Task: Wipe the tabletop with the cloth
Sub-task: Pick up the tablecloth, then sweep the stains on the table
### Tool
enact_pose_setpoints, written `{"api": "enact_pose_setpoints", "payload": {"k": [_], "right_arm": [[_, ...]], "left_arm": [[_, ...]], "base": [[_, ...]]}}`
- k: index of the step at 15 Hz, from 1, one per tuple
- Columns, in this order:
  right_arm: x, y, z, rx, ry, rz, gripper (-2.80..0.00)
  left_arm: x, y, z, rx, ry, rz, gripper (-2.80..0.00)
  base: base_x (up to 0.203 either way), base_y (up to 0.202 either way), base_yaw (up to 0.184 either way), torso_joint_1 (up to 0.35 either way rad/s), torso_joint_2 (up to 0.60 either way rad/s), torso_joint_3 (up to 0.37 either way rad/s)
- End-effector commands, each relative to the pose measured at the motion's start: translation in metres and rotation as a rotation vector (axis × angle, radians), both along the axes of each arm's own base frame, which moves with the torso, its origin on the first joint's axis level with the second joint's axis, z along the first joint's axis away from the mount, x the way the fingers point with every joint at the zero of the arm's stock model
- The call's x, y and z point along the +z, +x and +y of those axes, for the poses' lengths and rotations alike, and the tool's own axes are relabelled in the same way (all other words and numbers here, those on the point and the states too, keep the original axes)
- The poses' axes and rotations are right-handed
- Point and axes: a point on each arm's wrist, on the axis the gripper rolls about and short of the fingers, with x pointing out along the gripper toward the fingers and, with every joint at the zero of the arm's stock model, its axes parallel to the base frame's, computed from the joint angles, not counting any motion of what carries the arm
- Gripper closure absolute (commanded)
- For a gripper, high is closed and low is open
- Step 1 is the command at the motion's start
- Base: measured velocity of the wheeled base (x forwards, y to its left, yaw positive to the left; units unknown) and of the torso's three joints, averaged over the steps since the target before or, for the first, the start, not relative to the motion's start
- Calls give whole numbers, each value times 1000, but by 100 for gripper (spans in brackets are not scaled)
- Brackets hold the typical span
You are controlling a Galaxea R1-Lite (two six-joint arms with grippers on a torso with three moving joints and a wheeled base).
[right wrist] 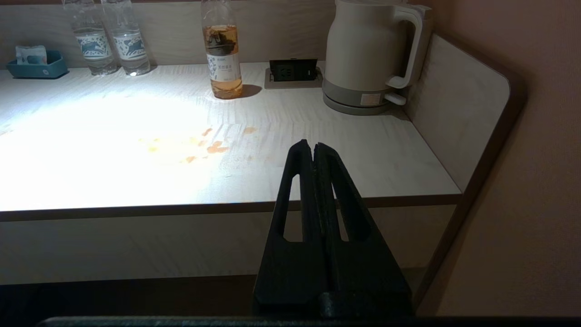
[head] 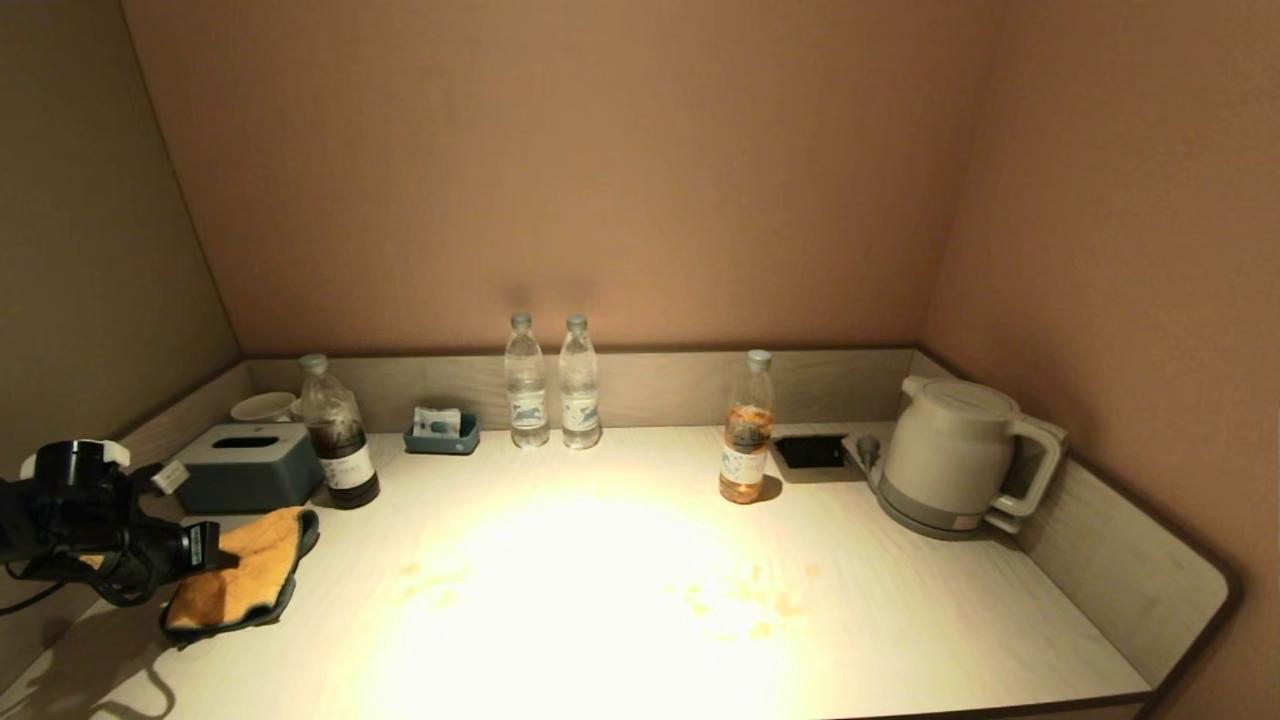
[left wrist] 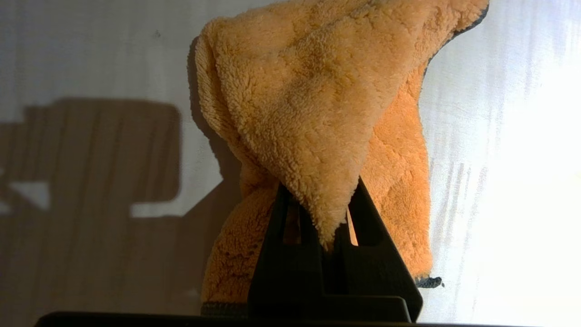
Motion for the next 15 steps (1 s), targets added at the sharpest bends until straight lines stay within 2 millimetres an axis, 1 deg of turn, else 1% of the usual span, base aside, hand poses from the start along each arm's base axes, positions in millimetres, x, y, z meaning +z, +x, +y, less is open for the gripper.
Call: {"api": "enact_pose_setpoints", "payload": {"k": [1, 3, 4, 5, 6, 7, 8, 9, 10, 11, 13, 15], "right_arm": [[0, 0, 0, 1, 0, -1, 0], [0, 0, 0, 1, 0, -1, 0], [0, 0, 0, 1, 0, -1, 0], [0, 0, 0, 1, 0, -1, 0], [0, 0, 0, 1, 0, -2, 0], [0, 0, 0, 1, 0, -1, 0], [0, 0, 0, 1, 0, -3, 0], [0, 0, 0, 1, 0, -1, 0], [0, 0, 0, 1, 0, -1, 0], [0, 0, 0, 1, 0, -1, 0], [0, 0, 0, 1, 0, -1, 0], [0, 0, 0, 1, 0, -1, 0]], "left_arm": [[22, -5, -2, -9, 15, -48, 0], [50, -12, -11, -23, 28, -107, 0], [59, -13, -16, -28, 26, -126, 0], [77, -16, -23, -31, 27, -170, 0], [98, -20, -32, -36, 19, -221, 0], [114, -21, -47, -52, -2, -260, 0], [122, -20, -61, -66, -30, -274, 0], [124, -21, -67, -64, -49, -274, 0], [127, -21, -79, -71, -78, -272, 0], [128, -19, -95, -83, -114, -263, 0], [126, -16, -133, -135, -169, -232, 0], [106, -4, -148, -121, -139, -178, 0]], "base": [[0, 0, 0, 0, 0, 0], [0, 0, 0, 0, 0, 0], [0, 0, 0, 0, 0, 0], [0, 0, 0, 0, 0, 0], [0, 0, 0, 0, 0, 0], [0, 0, 0, 0, 0, 0], [0, 0, 0, 0, 0, 0], [0, 0, 0, 0, 0, 0], [0, 0, 0, 0, 0, 0], [0, 0, 0, 0, 0, 0], [0, 0, 0, 0, 0, 0], [0, 0, 0, 0, 0, 0]]}}
